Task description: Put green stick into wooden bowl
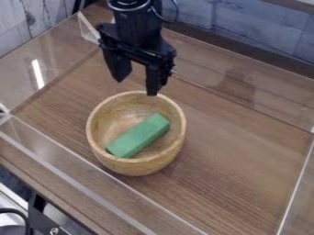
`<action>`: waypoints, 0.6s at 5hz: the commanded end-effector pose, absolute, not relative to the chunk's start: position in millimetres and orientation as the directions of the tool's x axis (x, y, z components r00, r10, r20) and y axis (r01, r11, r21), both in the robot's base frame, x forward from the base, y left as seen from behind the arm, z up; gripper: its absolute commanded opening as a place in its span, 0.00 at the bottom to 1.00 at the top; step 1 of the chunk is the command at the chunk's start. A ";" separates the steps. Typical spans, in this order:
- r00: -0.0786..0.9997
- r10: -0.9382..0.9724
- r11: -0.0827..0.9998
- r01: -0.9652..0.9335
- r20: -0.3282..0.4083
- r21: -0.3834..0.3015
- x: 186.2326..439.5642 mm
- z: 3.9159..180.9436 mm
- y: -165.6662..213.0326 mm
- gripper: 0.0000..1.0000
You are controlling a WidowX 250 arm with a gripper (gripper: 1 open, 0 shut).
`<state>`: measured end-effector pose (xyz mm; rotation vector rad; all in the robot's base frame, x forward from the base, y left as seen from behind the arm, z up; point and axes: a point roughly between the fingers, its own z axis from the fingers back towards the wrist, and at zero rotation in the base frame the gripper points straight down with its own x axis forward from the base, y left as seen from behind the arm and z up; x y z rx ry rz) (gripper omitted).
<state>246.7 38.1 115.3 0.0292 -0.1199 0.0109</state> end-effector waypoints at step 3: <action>0.987 -0.040 0.999 0.034 0.156 0.041 261.4 117.6 45.5 1.00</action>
